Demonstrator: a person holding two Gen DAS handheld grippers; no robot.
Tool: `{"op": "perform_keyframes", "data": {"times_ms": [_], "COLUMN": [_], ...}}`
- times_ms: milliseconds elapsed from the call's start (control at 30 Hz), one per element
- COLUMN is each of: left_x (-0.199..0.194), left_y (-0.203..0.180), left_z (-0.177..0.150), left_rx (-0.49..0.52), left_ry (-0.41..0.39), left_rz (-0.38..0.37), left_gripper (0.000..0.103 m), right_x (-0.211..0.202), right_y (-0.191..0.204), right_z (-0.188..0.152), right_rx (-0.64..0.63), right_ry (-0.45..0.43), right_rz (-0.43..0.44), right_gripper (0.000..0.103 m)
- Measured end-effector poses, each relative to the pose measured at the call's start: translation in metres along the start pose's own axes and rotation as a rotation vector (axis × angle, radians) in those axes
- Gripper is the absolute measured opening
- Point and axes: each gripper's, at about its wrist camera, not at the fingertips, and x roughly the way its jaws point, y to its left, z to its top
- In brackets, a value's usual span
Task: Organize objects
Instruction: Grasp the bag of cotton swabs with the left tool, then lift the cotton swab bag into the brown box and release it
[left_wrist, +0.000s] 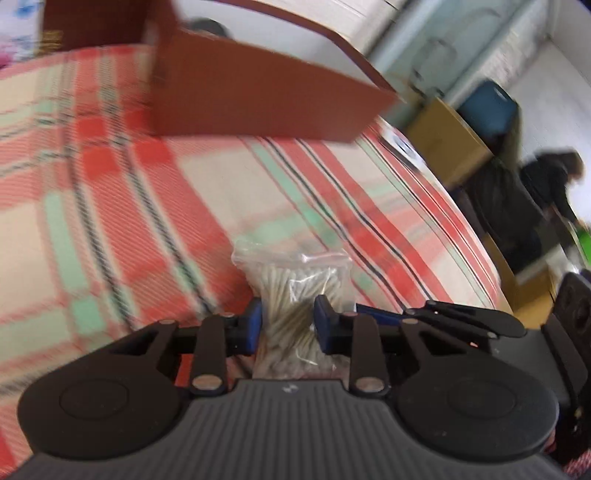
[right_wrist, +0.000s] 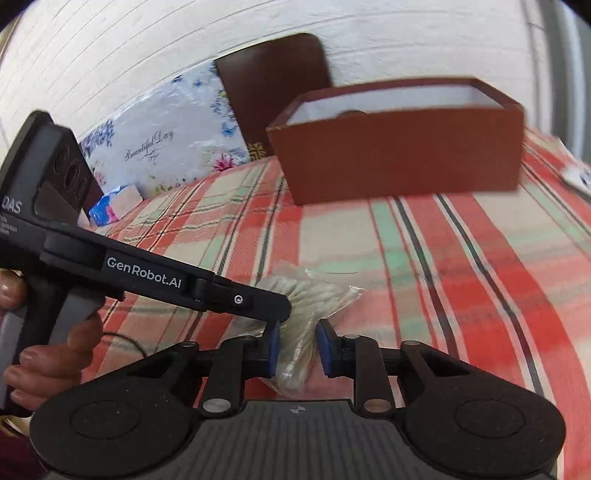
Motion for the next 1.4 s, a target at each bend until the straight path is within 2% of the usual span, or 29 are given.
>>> {"op": "perform_keyframes", "data": {"times_ms": [133,200,233,267,300,333,367,533,633,733,767,800,900,1033,1100,1133,1167,1233,1300,1333,1367,1400], "left_x": [-0.001,-0.004,-0.007,-0.011,-0.016,-0.02,-0.022,-0.007,0.011,0.018,0.02,0.023,0.023,0.026,0.034,0.037,0.037,0.034,0.035,0.035,0.036,0.037], "left_y": [0.021,0.029,0.032,0.036,0.041,0.044,0.046,0.047,0.046,0.042,0.041,0.04,0.033,0.032,0.033,0.035,0.038,0.041,0.043,0.041,0.038,0.034], "left_z": [0.029,0.04,0.044,0.046,0.047,0.047,0.048,0.04,0.037,0.041,0.044,0.046,0.059,0.075,0.077,0.076,0.076,0.073,0.071,0.07,0.068,0.066], "left_rx": [-0.022,-0.038,-0.048,-0.063,-0.075,-0.086,-0.093,-0.121,-0.118,-0.099,-0.087,-0.084,-0.047,-0.031,-0.016,-0.021,-0.033,-0.044,-0.045,-0.031,-0.013,-0.005], "left_ry": [-0.077,-0.112,-0.127,-0.141,-0.149,-0.153,-0.152,-0.071,-0.03,-0.039,-0.04,-0.034,-0.066,-0.077,-0.062,-0.058,-0.06,-0.077,-0.08,-0.082,-0.083,-0.08], "left_rz": [0.088,0.167,0.18,0.166,0.152,0.153,0.154,0.063,0.069,0.068,0.068,0.057,0.101,0.112,0.131,0.147,0.165,0.184,0.178,0.182,0.177,0.15], "left_gripper": [0.028,0.033,0.034,0.043,0.049,0.058,0.059,0.059,0.059,0.054,0.041,0.038,0.034,0.033,0.036,0.046,0.06,0.064,0.064,0.061,0.046,0.037], "right_x": [0.045,0.06,0.061,0.057,0.053,0.05,0.046,0.043,0.056,0.068,0.071,0.077,0.084,0.087,0.094,0.094,0.094,0.089,0.092,0.097,0.101,0.102], "right_y": [0.006,0.005,0.002,-0.002,-0.006,-0.008,-0.009,-0.012,-0.003,0.002,0.003,0.004,0.005,-0.002,-0.003,-0.005,-0.006,-0.006,-0.003,0.0,0.004,0.008], "right_z": [0.035,0.046,0.05,0.051,0.05,0.048,0.044,0.03,0.025,0.027,0.029,0.031,0.043,0.052,0.05,0.049,0.048,0.045,0.043,0.043,0.042,0.042], "right_rx": [-0.082,-0.095,-0.069,-0.035,-0.012,-0.005,-0.012,-0.008,-0.068,-0.091,-0.095,-0.102,-0.11,-0.067,-0.071,-0.066,-0.057,-0.053,-0.085,-0.101,-0.12,-0.135], "right_ry": [-0.073,-0.086,-0.09,-0.1,-0.107,-0.109,-0.113,-0.056,-0.016,-0.003,-0.003,0.005,-0.018,-0.048,-0.034,-0.028,-0.025,-0.031,-0.025,-0.005,0.003,0.0], "right_rz": [-0.056,-0.133,-0.136,-0.104,-0.069,-0.051,-0.048,0.013,0.011,0.016,0.024,0.031,0.019,0.01,-0.001,-0.001,0.001,0.013,0.007,-0.01,-0.025,-0.038], "right_gripper": [0.026,0.035,0.038,0.039,0.045,0.06,0.063,0.063,0.063,0.063,0.062,0.053,0.046,0.045,0.047,0.049,0.052,0.072,0.07,0.06,0.054,0.049]}}
